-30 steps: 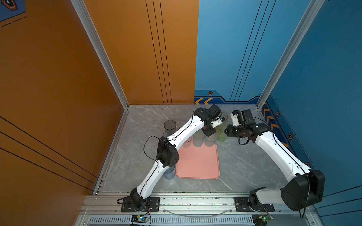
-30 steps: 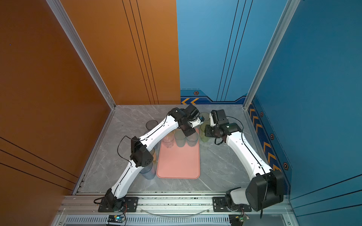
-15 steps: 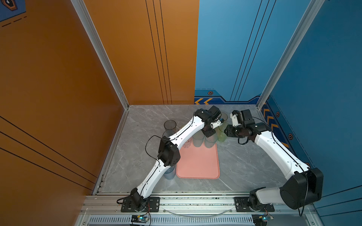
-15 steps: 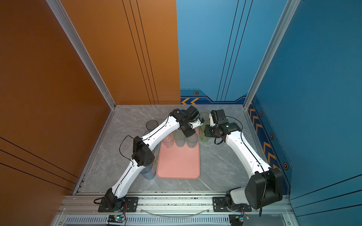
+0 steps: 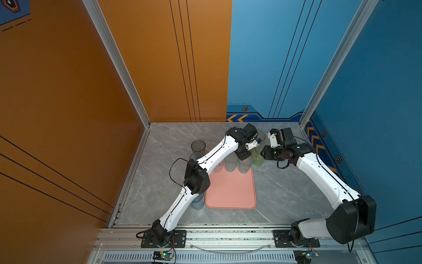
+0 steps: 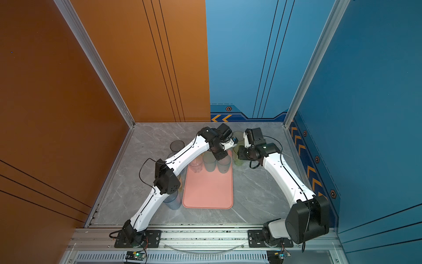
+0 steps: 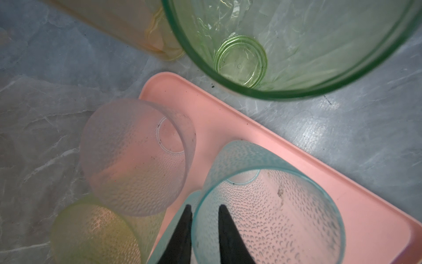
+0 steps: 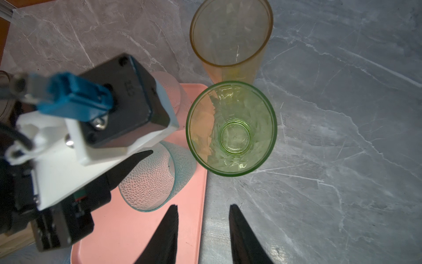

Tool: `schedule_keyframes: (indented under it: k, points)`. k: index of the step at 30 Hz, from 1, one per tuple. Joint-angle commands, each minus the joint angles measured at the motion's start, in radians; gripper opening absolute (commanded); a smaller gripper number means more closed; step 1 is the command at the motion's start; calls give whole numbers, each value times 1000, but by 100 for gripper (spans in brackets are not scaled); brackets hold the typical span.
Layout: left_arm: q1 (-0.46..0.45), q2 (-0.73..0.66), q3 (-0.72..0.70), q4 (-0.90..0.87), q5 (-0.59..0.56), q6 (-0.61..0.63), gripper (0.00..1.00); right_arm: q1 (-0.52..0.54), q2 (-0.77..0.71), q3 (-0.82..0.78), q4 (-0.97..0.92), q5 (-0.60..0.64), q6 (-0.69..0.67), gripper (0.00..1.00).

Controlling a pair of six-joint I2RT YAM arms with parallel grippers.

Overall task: Place the glasses into the tray
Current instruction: Place the glass on the tray.

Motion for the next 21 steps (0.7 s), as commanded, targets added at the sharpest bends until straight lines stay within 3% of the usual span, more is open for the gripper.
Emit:
schedule_keyframes:
  k: [1,12,21]
  points:
    - [7,13,39,-19,7,-4,23,-4,-3,-10,9,-16,-11,37]
    - [12,-23,85,-4,7,-32,24,-3,-29,-10,-5,-11,-4,37]
    - [46,-179,39,80,30,-69,22,-6,-71,-8,-36,26,-6,37]
